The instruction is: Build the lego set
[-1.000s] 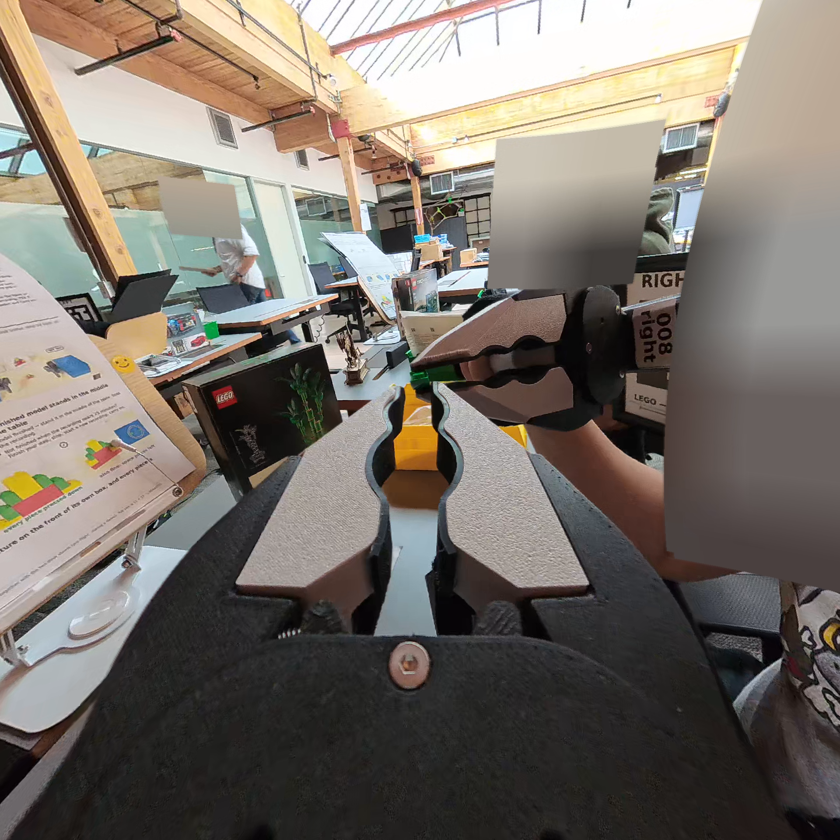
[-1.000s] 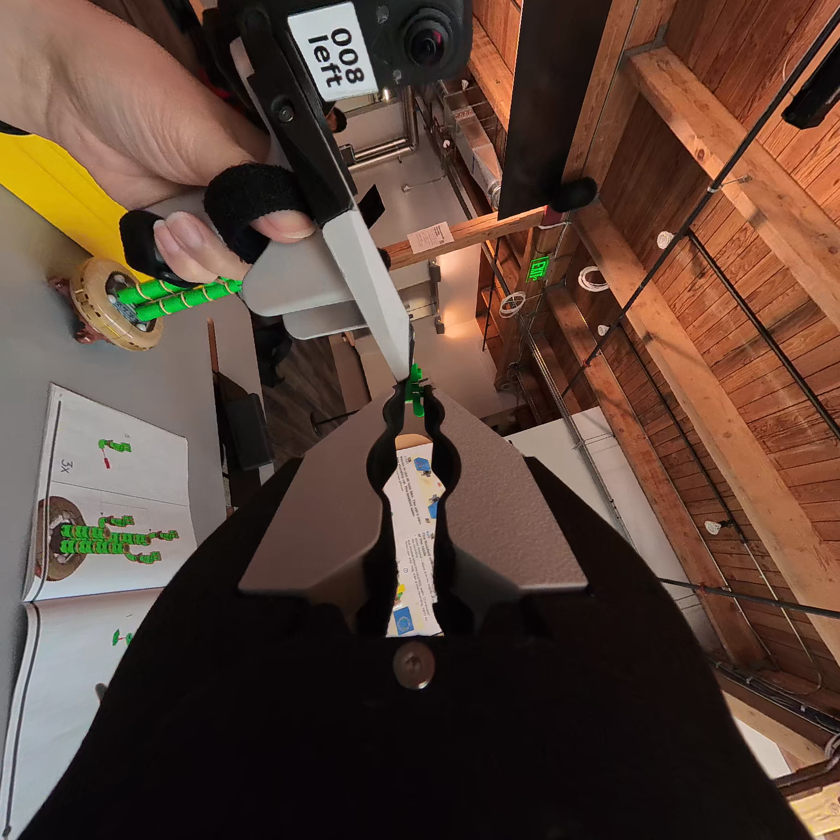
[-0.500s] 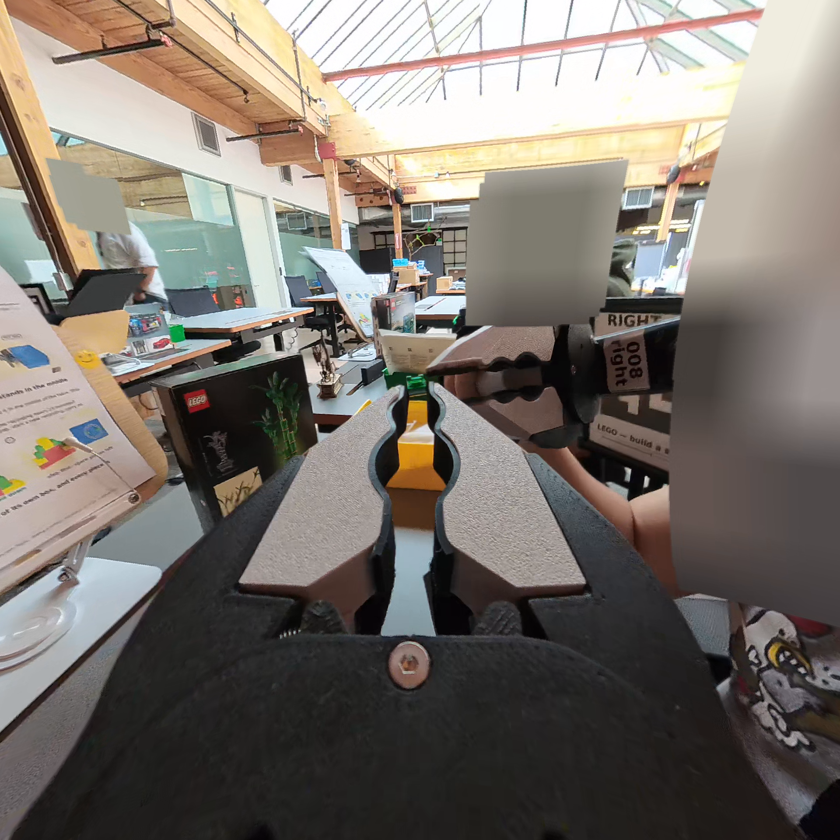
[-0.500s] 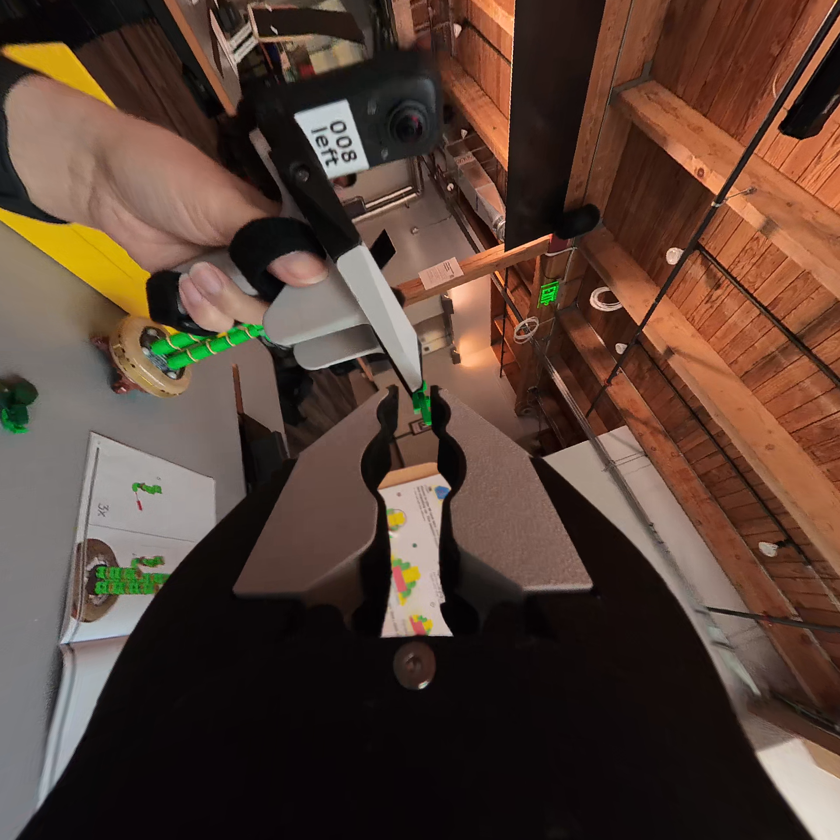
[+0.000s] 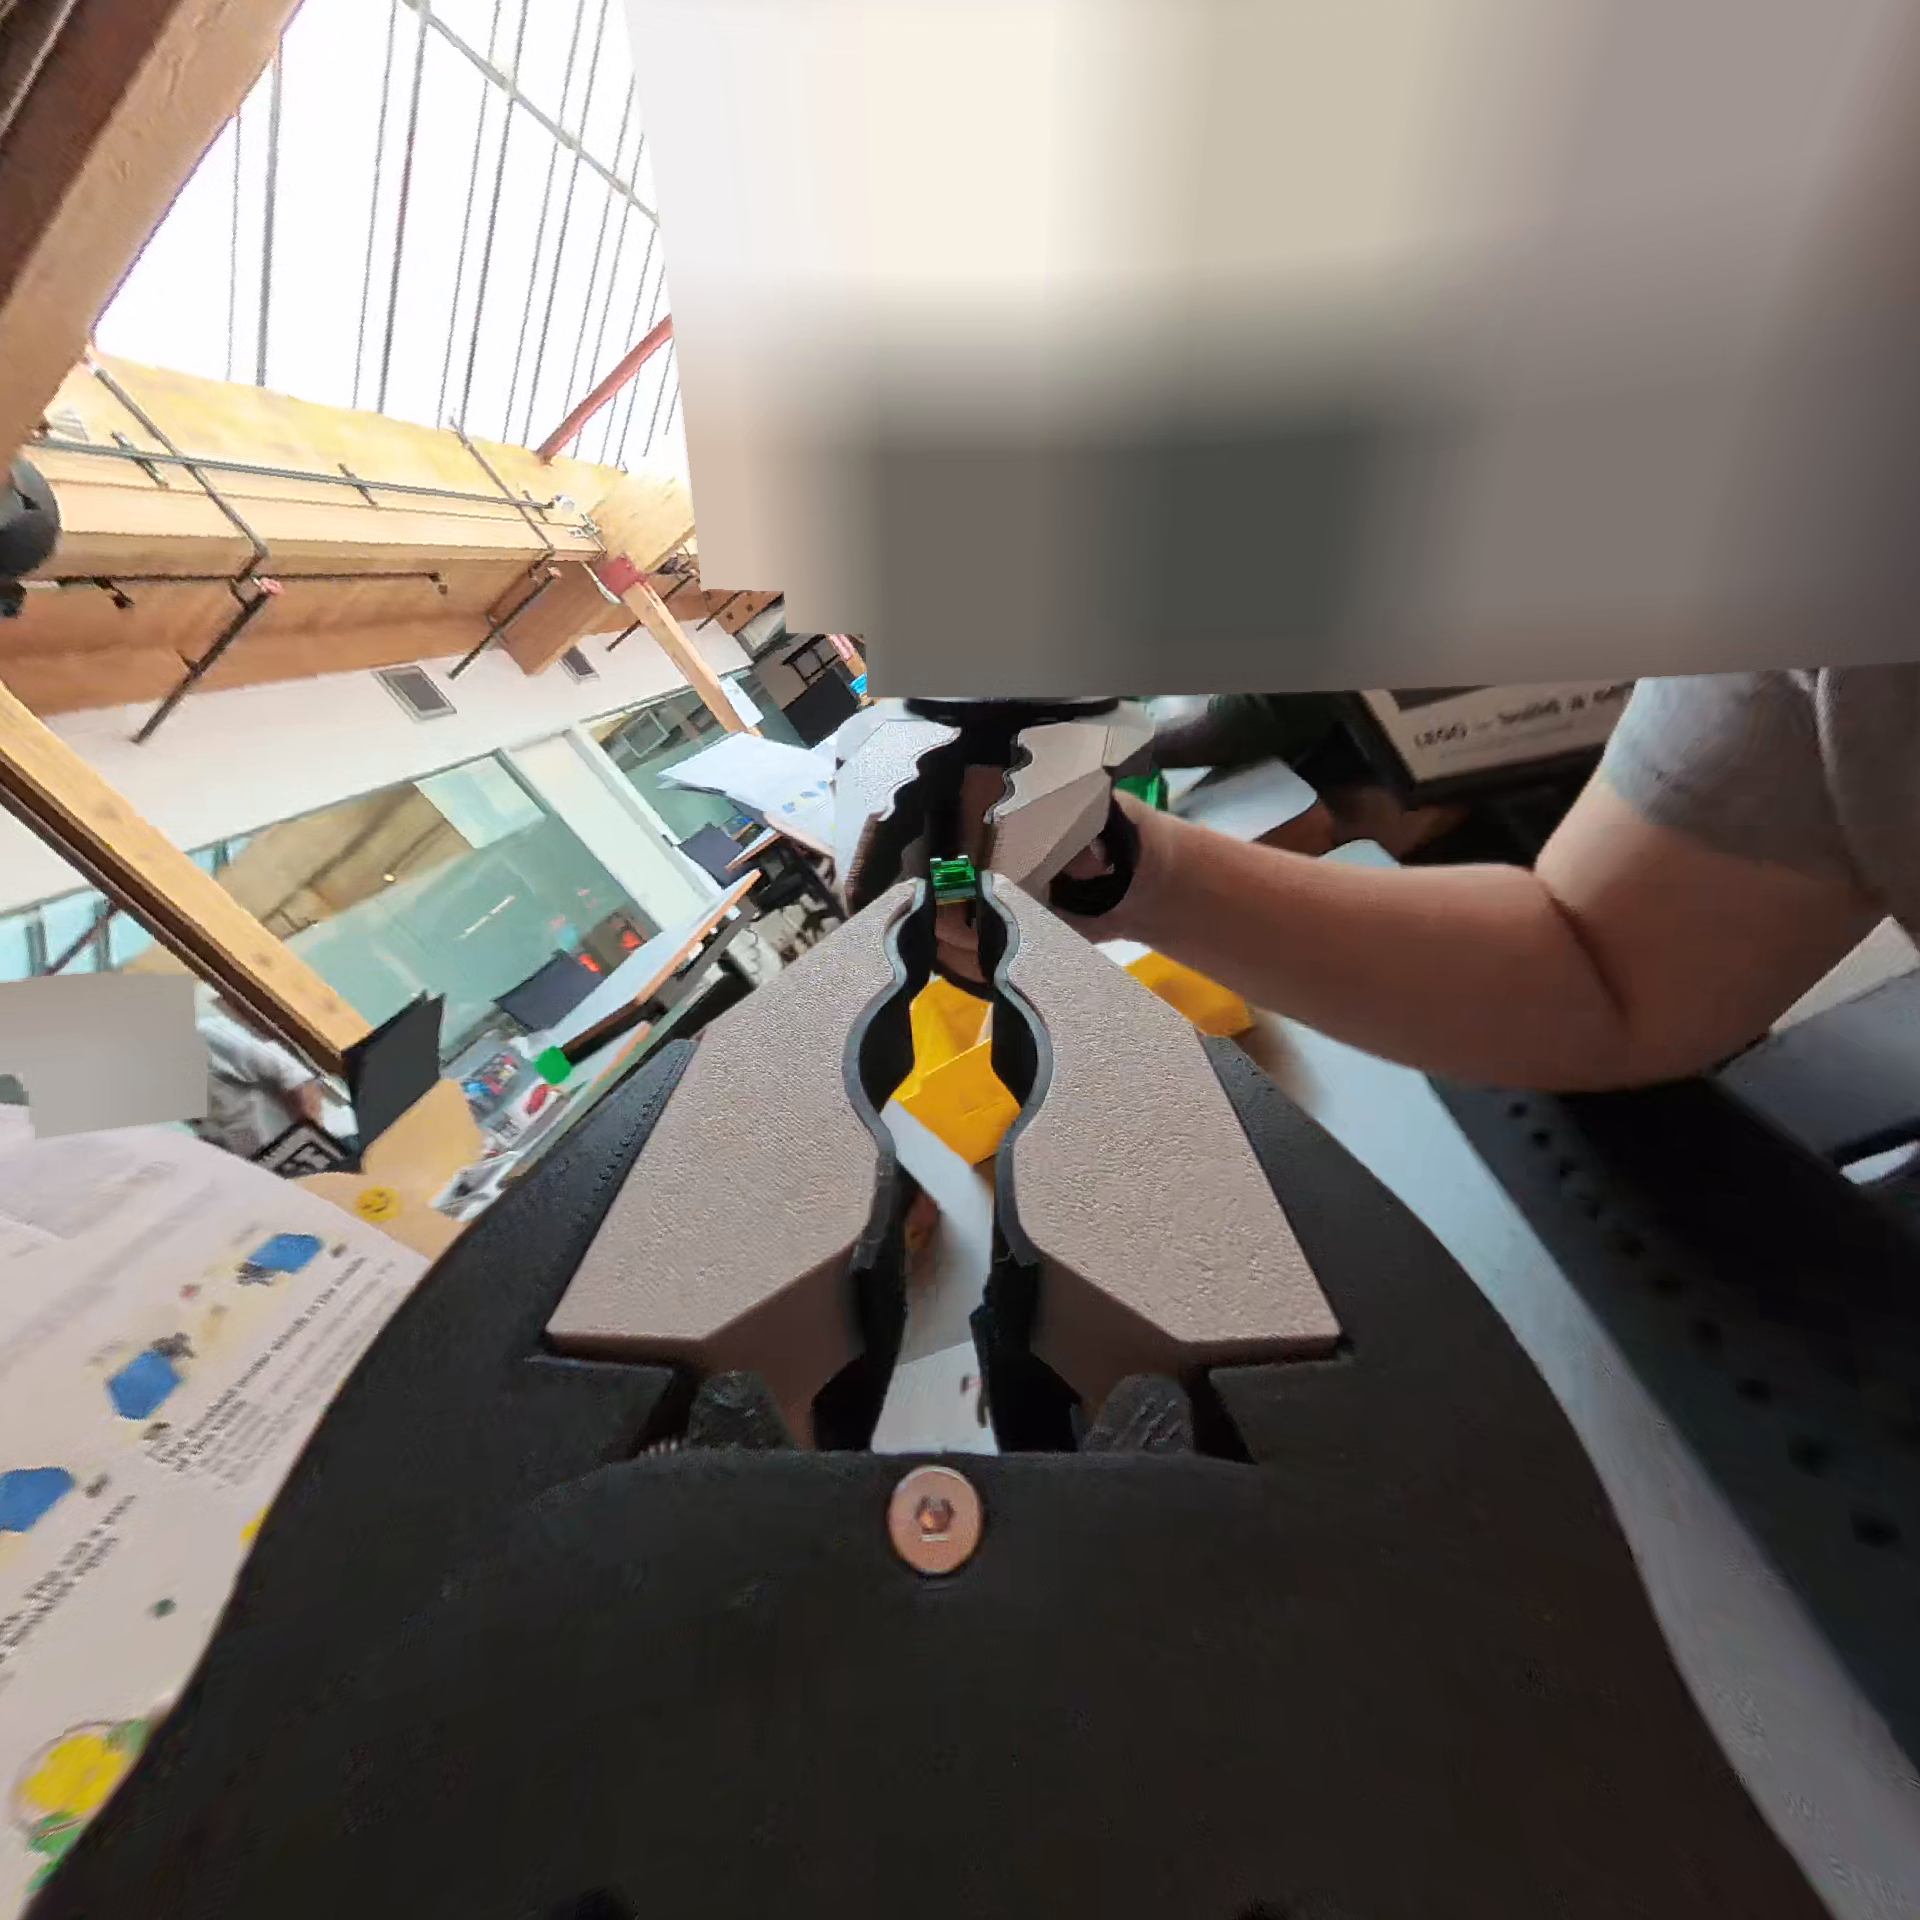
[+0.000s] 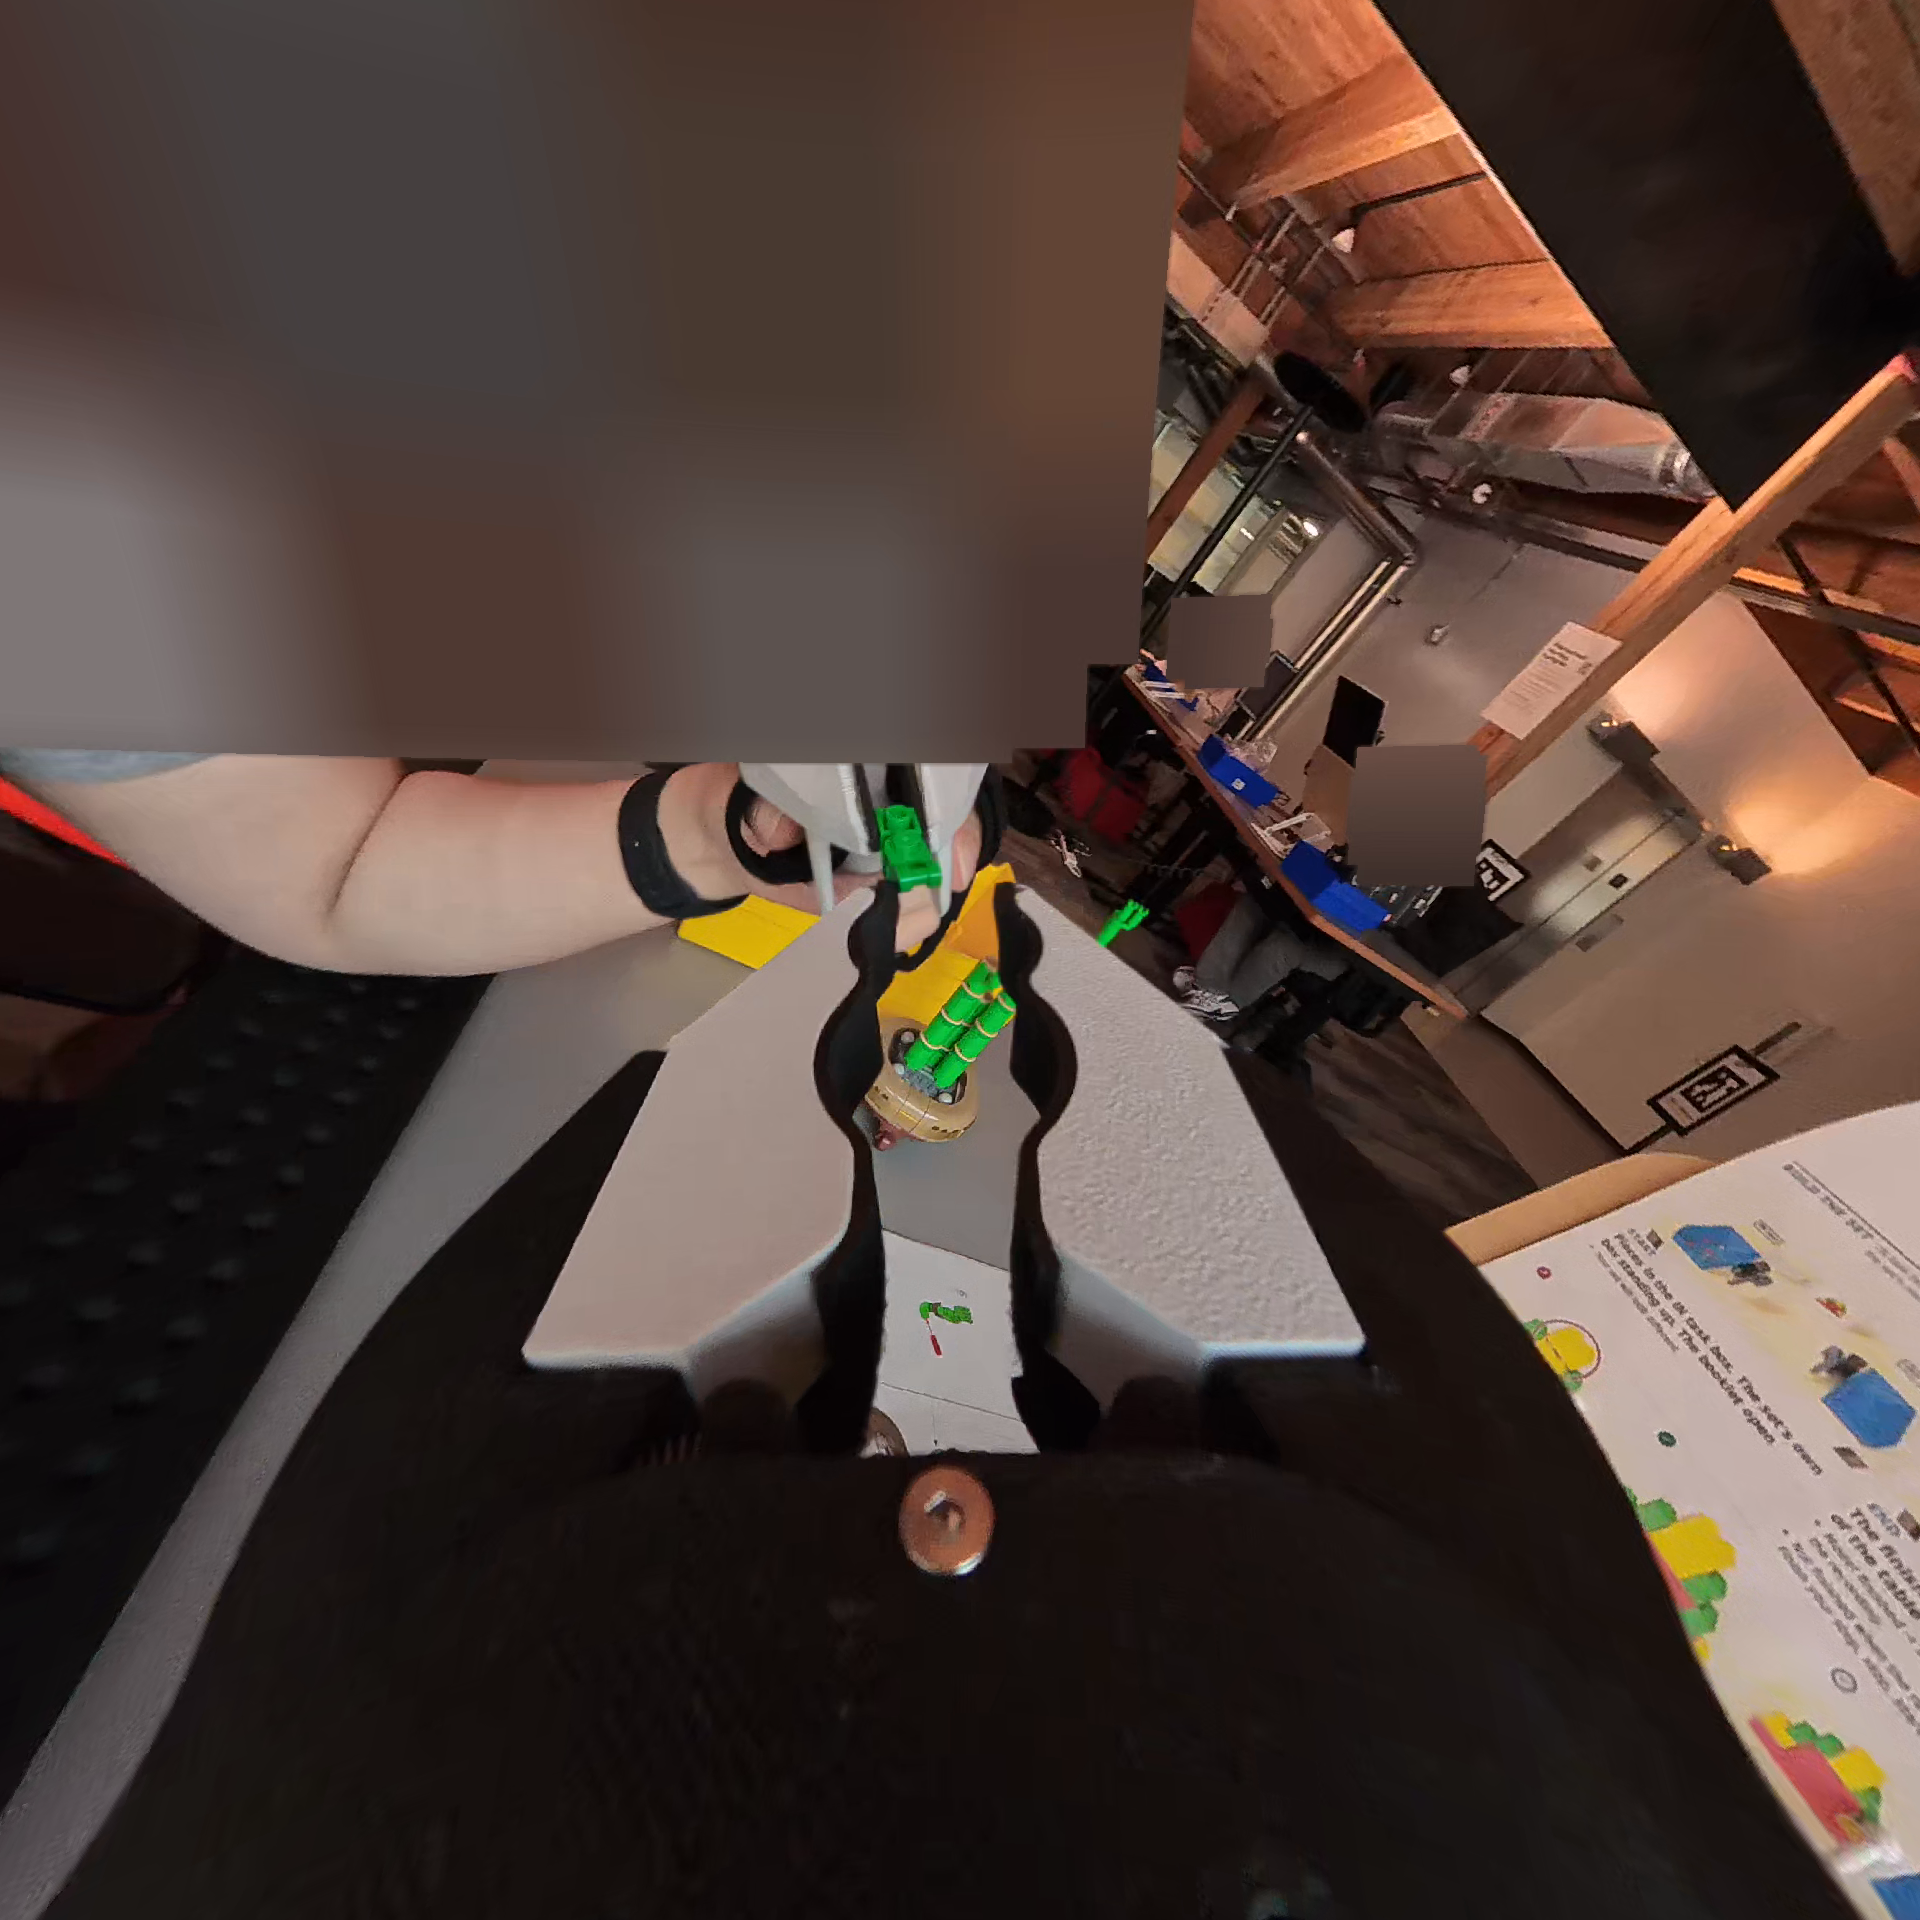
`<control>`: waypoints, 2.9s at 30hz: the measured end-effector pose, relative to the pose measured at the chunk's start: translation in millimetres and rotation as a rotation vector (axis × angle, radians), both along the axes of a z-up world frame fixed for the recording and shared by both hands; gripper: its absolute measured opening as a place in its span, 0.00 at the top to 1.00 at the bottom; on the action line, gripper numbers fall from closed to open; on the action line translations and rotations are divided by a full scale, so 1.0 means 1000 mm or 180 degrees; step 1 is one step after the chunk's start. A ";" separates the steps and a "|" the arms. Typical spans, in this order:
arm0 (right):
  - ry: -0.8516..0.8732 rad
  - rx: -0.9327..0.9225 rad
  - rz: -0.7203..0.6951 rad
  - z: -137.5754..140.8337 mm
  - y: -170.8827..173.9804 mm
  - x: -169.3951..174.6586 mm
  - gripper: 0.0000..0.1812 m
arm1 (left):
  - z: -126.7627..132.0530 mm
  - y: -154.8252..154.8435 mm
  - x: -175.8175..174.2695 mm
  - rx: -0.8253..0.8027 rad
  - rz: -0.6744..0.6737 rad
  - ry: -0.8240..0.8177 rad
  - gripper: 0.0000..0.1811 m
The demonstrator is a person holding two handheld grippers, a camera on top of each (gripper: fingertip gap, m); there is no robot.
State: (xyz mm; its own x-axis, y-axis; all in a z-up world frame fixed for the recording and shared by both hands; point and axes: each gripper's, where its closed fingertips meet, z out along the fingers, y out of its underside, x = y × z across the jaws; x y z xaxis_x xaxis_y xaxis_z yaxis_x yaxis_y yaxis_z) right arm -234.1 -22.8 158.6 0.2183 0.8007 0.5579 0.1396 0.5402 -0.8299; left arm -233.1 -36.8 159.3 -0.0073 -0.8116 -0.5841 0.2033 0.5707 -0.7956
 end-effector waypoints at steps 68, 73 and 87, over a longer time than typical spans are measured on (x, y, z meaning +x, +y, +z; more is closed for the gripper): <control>0.0055 0.0157 0.0345 0.004 -0.020 -0.003 0.95 | 0.002 -0.013 0.002 0.0133 -0.0094 -0.0160 0.97; 0.0061 0.0133 0.0349 0.004 -0.018 -0.002 0.96 | 0.001 -0.011 0.003 0.0139 -0.0062 -0.0155 0.97; 0.0074 0.0049 0.0404 0.002 -0.016 -0.001 0.96 | -0.001 -0.009 0.004 0.0231 0.0036 -0.0135 0.97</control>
